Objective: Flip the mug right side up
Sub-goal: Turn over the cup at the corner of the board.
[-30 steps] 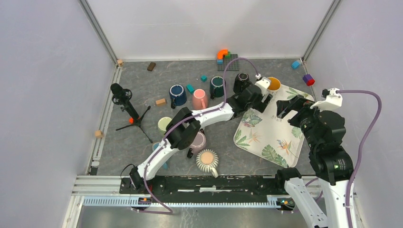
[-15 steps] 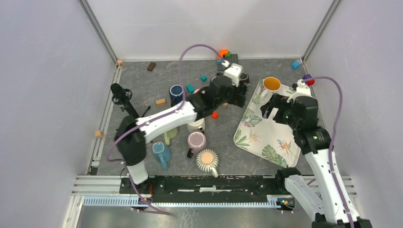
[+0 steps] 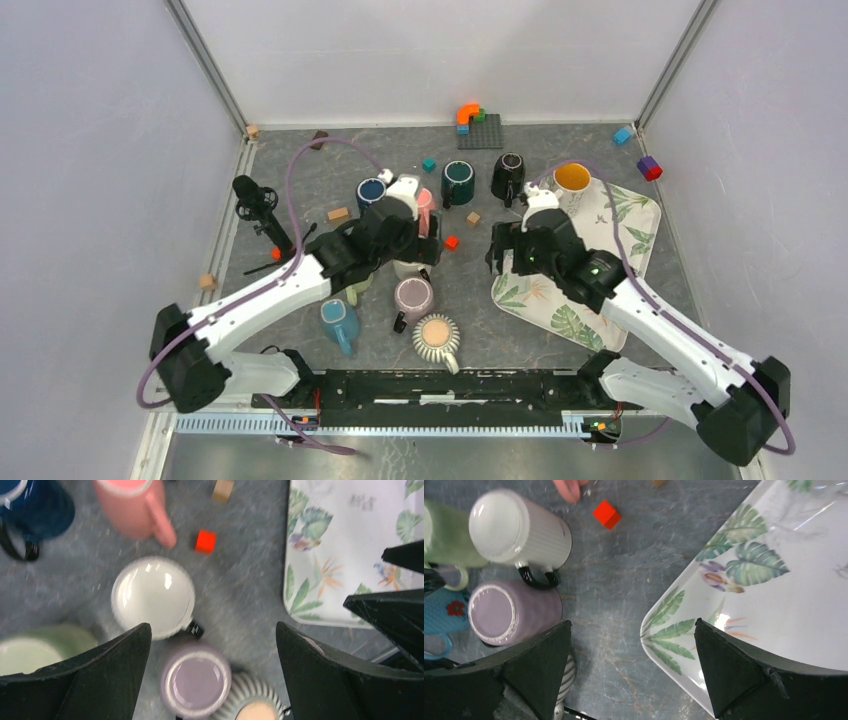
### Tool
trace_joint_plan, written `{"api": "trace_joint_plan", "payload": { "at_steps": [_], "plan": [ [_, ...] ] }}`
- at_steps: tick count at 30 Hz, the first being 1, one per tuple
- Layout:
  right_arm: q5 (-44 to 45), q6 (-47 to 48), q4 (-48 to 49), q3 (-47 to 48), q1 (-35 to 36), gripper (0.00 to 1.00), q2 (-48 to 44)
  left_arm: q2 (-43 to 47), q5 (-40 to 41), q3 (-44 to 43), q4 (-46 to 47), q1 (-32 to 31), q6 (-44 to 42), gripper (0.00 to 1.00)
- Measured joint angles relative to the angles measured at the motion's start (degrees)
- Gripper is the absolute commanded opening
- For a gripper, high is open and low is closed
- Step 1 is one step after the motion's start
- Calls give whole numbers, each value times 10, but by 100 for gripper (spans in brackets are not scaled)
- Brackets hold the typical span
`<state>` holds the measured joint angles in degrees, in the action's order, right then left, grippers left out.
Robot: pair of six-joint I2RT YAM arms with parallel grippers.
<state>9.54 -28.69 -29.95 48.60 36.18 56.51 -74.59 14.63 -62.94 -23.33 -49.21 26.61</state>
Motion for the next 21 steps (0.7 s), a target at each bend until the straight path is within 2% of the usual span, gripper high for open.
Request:
{"api": "trace_joint_plan", "payload": {
  "at_steps": [4,9,13,17,21],
  "plan": [
    [28,-7,3,-2,58,98,29,98,-8,87,-44,0,33,100],
    [49,-16,17,-36,66,98,10,182,-18,151,-98,-1,62,100],
    [61,-16,22,-80,66,98,-31,206,-28,162,-128,-2,69,100],
    [27,-16,40,-116,66,98,-63,209,-39,162,-138,-2,70,100],
    [3,-22,45,-120,104,98,-47,209,-49,162,-139,-2,70,100]
  ]
}}
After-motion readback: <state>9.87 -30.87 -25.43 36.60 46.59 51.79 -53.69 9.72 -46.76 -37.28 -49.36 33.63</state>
